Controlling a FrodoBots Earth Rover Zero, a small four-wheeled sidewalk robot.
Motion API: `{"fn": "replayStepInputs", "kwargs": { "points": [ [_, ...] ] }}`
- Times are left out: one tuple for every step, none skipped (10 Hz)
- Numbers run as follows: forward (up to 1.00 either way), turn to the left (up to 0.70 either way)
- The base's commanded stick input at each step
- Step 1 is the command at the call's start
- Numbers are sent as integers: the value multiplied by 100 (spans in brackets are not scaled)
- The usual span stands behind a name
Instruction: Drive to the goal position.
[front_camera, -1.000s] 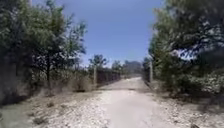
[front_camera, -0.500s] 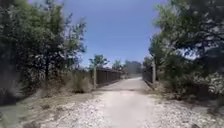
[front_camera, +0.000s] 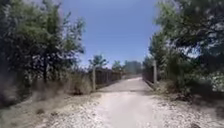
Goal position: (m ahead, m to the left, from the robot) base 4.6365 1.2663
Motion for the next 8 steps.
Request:
{"fn": "replayStepInputs", "kwargs": {
  "points": [
    [30, 0],
    [30, 0],
    [30, 0],
    [30, 0],
    [30, 0],
    [30, 0],
    [30, 0],
    [30, 0]
  ]
}}
